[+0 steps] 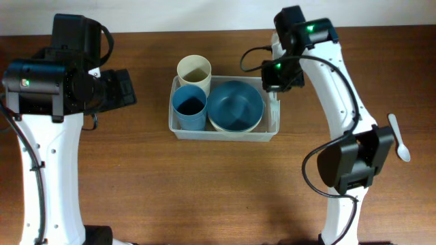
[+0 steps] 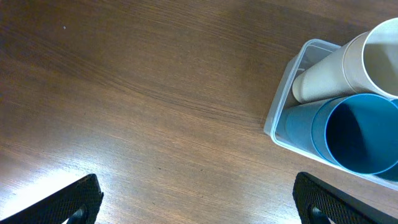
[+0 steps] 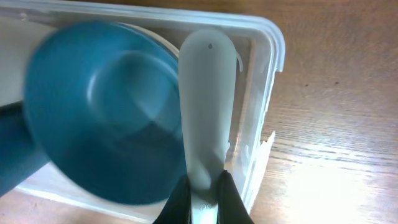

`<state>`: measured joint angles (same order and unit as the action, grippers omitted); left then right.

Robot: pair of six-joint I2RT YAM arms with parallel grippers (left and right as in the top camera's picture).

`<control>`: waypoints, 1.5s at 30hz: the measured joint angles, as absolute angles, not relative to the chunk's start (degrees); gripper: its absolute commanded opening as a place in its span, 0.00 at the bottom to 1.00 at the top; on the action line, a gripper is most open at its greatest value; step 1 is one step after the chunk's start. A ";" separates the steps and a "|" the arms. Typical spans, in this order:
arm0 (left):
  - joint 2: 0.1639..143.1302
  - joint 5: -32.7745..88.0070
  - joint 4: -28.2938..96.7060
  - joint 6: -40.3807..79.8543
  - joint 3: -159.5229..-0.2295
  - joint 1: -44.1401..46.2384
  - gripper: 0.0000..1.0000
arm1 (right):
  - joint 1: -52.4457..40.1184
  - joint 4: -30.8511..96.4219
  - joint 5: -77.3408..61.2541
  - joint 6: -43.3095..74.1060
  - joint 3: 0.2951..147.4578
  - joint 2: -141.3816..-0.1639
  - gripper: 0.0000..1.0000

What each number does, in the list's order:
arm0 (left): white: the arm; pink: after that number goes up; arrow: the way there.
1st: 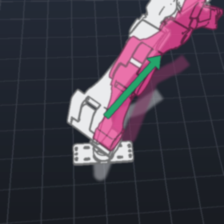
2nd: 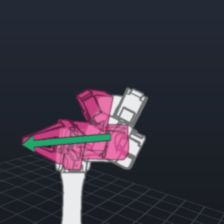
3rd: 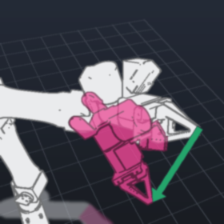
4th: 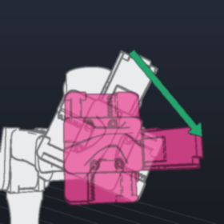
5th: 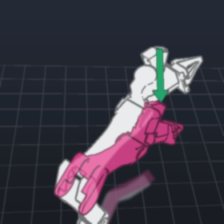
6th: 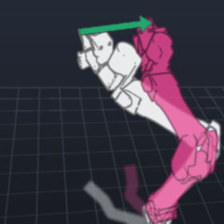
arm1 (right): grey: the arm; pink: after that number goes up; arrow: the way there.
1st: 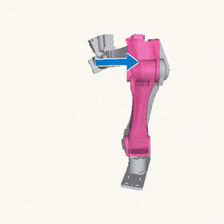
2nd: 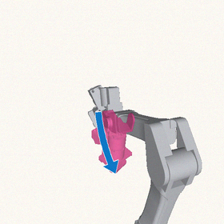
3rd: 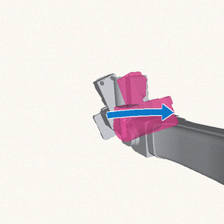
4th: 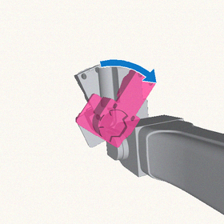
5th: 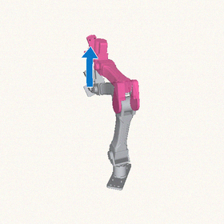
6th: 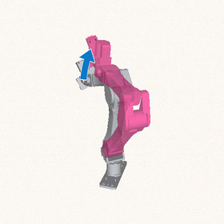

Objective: Pack container
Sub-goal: 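Carry the spoon left and lower it into the container's right edge, then release the spoon and move the right gripper back right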

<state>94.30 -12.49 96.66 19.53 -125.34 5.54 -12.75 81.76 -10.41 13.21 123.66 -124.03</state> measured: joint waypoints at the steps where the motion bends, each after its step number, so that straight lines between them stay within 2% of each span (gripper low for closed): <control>1: 94.30 -12.51 96.64 19.53 -125.34 5.54 1.00 | -12.75 81.10 -10.44 13.63 122.52 -124.05 0.04; 13: 94.30 -12.49 96.66 19.53 -125.34 5.54 1.00 | -12.73 76.97 -10.37 16.82 116.33 -124.05 0.05; 17: 94.30 -12.49 96.66 19.53 -125.34 5.54 1.00 | -12.73 76.18 -9.67 17.26 116.22 -124.05 0.11; 20: 94.30 -12.49 96.66 19.53 -125.34 5.54 1.00 | -12.73 75.99 -9.13 17.41 116.22 -124.05 0.21; 24: 94.30 -12.49 96.64 19.53 -125.34 5.54 1.00 | -12.73 75.57 -8.23 17.63 116.22 -124.05 0.23; 25: 94.30 -12.49 96.66 19.53 -125.34 5.54 1.00 | -12.73 75.48 -8.03 17.63 116.22 -124.05 0.27; 27: 94.30 -12.49 96.64 19.53 -125.34 5.54 1.00 | -12.73 75.33 -7.81 17.63 116.22 -124.05 0.42; 29: 94.30 -12.49 96.66 19.53 -125.34 5.54 1.00 | -12.73 75.13 -7.51 17.63 116.22 -124.05 0.45; 30: 94.30 -12.49 96.66 19.53 -125.34 5.54 1.00 | -12.73 75.02 -7.44 17.65 116.20 -124.05 0.50; 33: 94.30 -12.49 96.64 19.53 -125.34 5.54 1.00 | -12.40 74.98 -7.40 17.41 116.22 -124.05 0.74; 35: 94.30 -12.49 96.64 19.53 -125.34 5.54 1.00 | -11.84 75.68 -7.35 17.19 116.31 -124.05 0.84; 40: 94.30 -12.49 96.66 19.53 -125.34 5.54 1.00 | -6.57 81.36 -7.40 15.27 120.81 -124.27 1.00; 45: 94.30 -12.49 96.66 19.53 -125.34 5.54 1.00 | 4.80 87.94 -7.35 11.29 130.54 -124.31 0.99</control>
<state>94.30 -12.49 96.66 19.53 -125.34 5.54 4.80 87.94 -7.35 11.29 130.54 -124.31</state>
